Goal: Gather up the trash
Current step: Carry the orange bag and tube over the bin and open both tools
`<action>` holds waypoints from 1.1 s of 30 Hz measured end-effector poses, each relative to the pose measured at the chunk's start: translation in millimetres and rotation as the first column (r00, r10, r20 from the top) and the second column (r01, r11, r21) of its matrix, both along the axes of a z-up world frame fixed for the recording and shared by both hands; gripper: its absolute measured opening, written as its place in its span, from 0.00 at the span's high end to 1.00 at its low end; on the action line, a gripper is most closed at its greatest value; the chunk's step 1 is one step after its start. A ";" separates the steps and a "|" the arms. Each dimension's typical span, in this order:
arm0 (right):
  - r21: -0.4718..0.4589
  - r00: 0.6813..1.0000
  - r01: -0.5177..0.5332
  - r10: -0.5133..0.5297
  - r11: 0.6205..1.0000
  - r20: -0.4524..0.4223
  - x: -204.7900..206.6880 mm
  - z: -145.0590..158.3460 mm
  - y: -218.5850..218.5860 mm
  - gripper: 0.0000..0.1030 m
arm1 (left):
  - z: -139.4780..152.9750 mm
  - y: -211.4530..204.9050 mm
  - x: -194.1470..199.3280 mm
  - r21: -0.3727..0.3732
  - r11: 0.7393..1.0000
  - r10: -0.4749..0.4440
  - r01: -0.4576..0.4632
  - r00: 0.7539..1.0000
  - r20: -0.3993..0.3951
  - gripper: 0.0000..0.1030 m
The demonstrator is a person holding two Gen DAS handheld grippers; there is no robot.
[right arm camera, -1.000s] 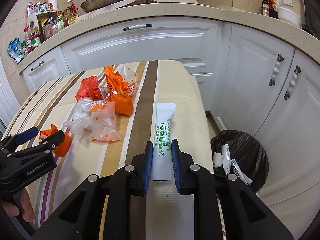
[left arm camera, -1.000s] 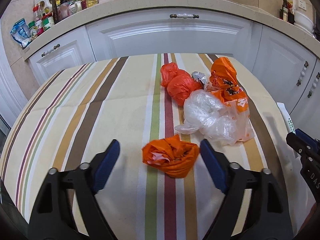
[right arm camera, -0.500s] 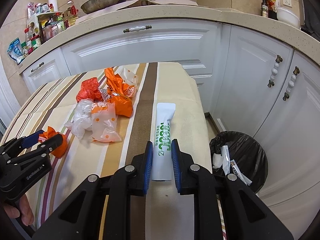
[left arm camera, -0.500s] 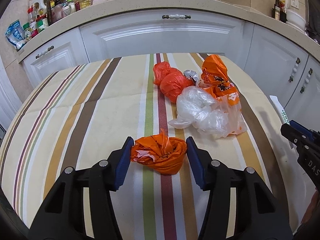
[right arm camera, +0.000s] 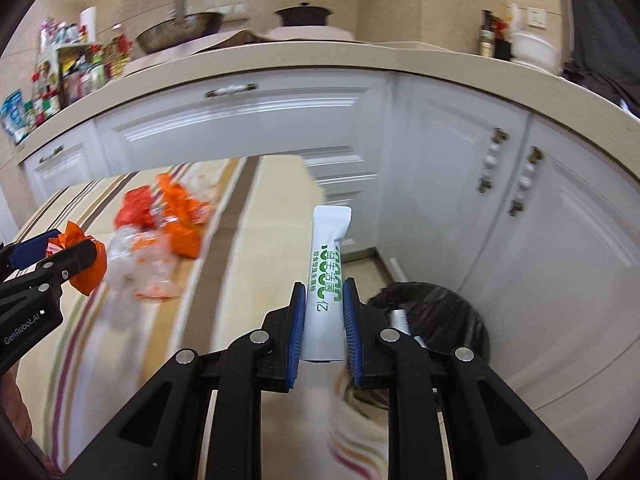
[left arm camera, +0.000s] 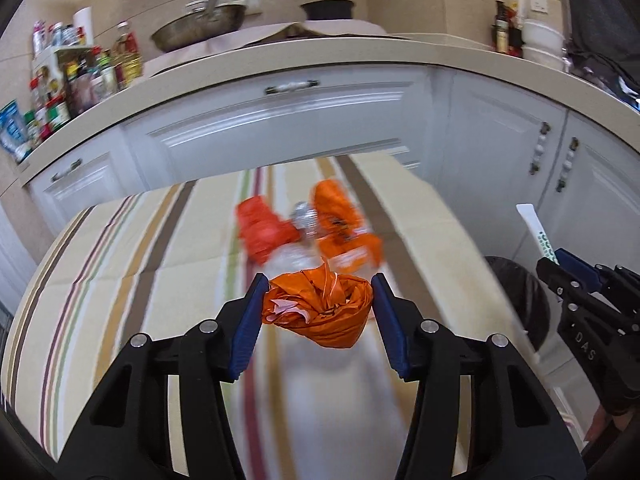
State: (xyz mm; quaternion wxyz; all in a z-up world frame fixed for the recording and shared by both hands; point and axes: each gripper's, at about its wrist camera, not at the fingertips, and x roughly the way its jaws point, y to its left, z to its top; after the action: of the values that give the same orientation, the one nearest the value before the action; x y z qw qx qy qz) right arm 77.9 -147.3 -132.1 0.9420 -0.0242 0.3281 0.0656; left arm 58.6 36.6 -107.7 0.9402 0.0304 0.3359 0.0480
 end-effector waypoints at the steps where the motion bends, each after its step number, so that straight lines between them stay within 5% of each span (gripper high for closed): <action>1: 0.000 1.000 0.015 -0.015 1.000 0.004 0.5 -0.4 -7.5 0.80 | 1.0 -10.8 4.8 -0.002 1.000 -0.020 0.020 1.000 0.002 0.50; 11: 0.013 0.987 0.163 -0.163 0.986 0.006 25.7 -18.5 -101.2 0.80 | -9.4 -139.5 64.8 -0.002 0.980 -0.200 0.200 0.980 -0.016 0.50; 19: 0.017 0.973 0.230 -0.230 0.973 -0.020 53.0 -47.3 -155.7 0.81 | -49.6 -223.9 118.5 0.035 0.966 -0.254 0.257 0.964 -0.076 0.50; 25: 0.033 0.965 0.261 -0.260 0.965 -0.035 75.7 -68.4 -180.1 0.80 | -81.8 -254.0 147.3 0.076 0.960 -0.260 0.271 0.957 -0.126 0.47; 28: 0.044 0.959 0.281 -0.279 0.959 -0.043 87.9 -81.8 -187.7 0.66 | -97.6 -258.5 160.5 0.096 0.959 -0.251 0.268 0.955 -0.159 0.43; 33: 0.055 0.951 0.306 -0.302 0.951 -0.065 96.7 -93.6 -195.3 0.64 | -103.3 -255.4 168.8 0.101 0.961 -0.238 0.257 0.956 -0.171 0.35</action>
State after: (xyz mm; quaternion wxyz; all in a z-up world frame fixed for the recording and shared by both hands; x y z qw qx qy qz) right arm 174.6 -342.5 -225.7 0.9316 0.0590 0.3519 -0.0689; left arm 227.4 -218.8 -211.0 0.9057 0.1334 0.3989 -0.0525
